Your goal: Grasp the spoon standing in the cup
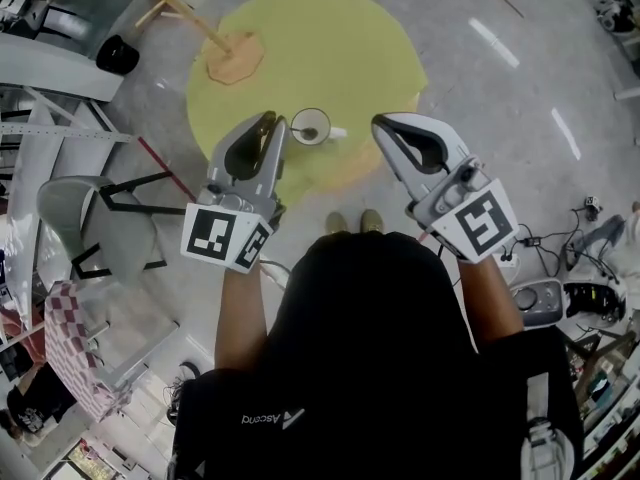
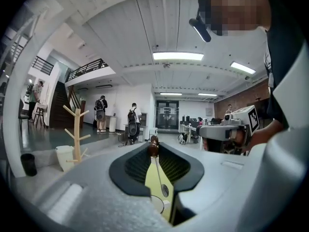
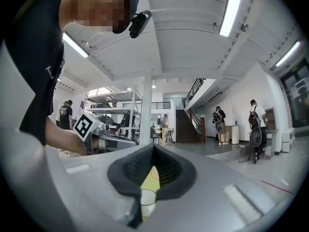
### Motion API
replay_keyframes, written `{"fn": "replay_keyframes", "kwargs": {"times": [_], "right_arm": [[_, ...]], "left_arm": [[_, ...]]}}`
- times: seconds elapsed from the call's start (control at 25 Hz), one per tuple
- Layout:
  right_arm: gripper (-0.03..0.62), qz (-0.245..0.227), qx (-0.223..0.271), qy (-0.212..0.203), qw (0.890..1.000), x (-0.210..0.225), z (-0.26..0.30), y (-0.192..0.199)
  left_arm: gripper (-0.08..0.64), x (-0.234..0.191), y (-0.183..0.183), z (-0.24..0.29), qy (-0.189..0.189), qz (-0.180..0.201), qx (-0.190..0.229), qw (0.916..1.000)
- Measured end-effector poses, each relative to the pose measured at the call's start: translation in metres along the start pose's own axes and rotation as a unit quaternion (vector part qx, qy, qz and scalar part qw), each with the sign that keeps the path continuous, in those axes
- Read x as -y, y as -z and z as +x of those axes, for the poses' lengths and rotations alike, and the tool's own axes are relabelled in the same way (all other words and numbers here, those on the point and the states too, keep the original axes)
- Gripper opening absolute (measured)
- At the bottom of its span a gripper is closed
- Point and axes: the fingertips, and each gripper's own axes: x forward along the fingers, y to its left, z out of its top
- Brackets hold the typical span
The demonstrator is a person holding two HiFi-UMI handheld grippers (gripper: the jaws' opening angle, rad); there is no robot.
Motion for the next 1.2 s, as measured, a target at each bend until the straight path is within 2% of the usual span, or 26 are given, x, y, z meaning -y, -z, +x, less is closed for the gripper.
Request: {"fn": "replay_keyframes", "kwargs": {"times": [0.44, 1.2], "right_arm": [[0.003, 0.0, 0.013, 0.007, 1.0, -0.016, -0.009, -0.014], [0.003, -0.008, 0.005, 0.004, 1.0, -0.017, -0.022, -0.013]], "left_arm": [[0.058, 0.009, -0.034, -0.028, -0.015, 0.006, 0.05, 0.9986], [0.058, 0.019, -0.033, -0.027, -0.017, -0.003, 0.055, 0.9983]]}}
